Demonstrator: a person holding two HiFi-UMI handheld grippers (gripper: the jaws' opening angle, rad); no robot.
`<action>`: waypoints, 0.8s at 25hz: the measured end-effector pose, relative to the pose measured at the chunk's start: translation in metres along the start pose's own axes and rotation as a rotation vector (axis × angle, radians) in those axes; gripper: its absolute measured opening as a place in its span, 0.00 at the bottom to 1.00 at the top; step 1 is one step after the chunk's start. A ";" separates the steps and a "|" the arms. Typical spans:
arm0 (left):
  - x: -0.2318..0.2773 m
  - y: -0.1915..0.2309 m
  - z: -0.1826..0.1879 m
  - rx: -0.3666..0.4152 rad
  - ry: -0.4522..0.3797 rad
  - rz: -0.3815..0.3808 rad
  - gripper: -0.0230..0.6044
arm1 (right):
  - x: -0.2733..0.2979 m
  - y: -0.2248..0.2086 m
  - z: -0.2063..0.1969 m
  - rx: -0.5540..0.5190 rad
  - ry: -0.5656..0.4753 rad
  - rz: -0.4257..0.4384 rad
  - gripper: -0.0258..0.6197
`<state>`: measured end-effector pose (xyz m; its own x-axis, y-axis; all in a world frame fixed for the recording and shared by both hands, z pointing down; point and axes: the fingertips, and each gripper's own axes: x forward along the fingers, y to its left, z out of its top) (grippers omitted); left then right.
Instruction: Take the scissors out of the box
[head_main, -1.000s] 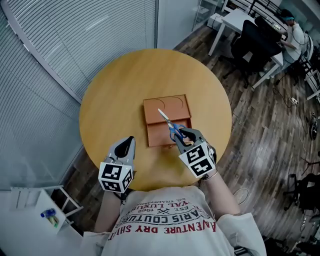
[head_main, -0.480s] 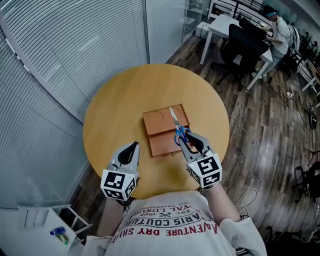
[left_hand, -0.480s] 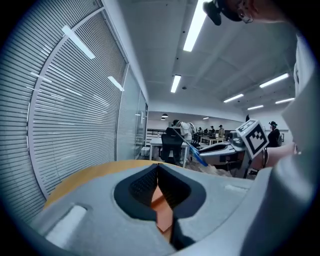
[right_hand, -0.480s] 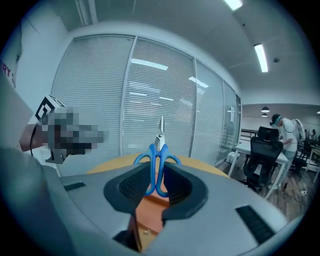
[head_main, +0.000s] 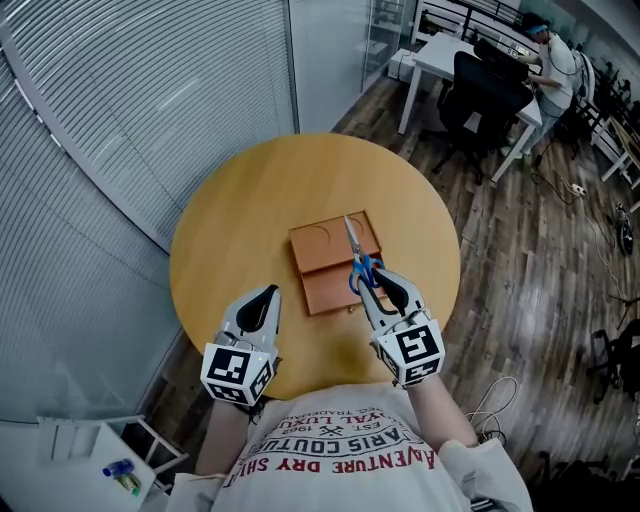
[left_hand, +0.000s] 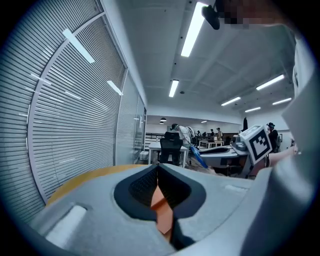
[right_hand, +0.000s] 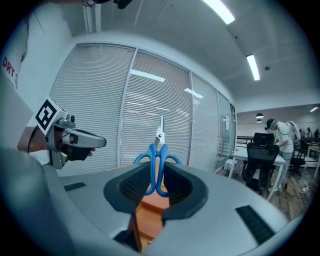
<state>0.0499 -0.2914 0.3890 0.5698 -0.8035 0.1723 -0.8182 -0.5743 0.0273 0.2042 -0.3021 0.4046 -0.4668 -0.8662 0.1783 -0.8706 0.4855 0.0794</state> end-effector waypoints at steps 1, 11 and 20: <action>-0.001 0.000 0.000 -0.001 -0.003 0.001 0.05 | 0.000 0.001 0.000 0.002 0.000 0.000 0.18; -0.009 -0.001 -0.001 -0.008 -0.011 0.019 0.05 | -0.002 0.002 -0.001 0.008 0.004 0.012 0.18; -0.002 -0.009 -0.002 -0.006 0.000 -0.001 0.05 | -0.005 0.000 0.009 0.016 -0.013 0.012 0.18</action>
<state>0.0561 -0.2848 0.3901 0.5709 -0.8027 0.1727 -0.8179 -0.5744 0.0336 0.2050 -0.2981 0.3952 -0.4792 -0.8617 0.1668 -0.8673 0.4941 0.0612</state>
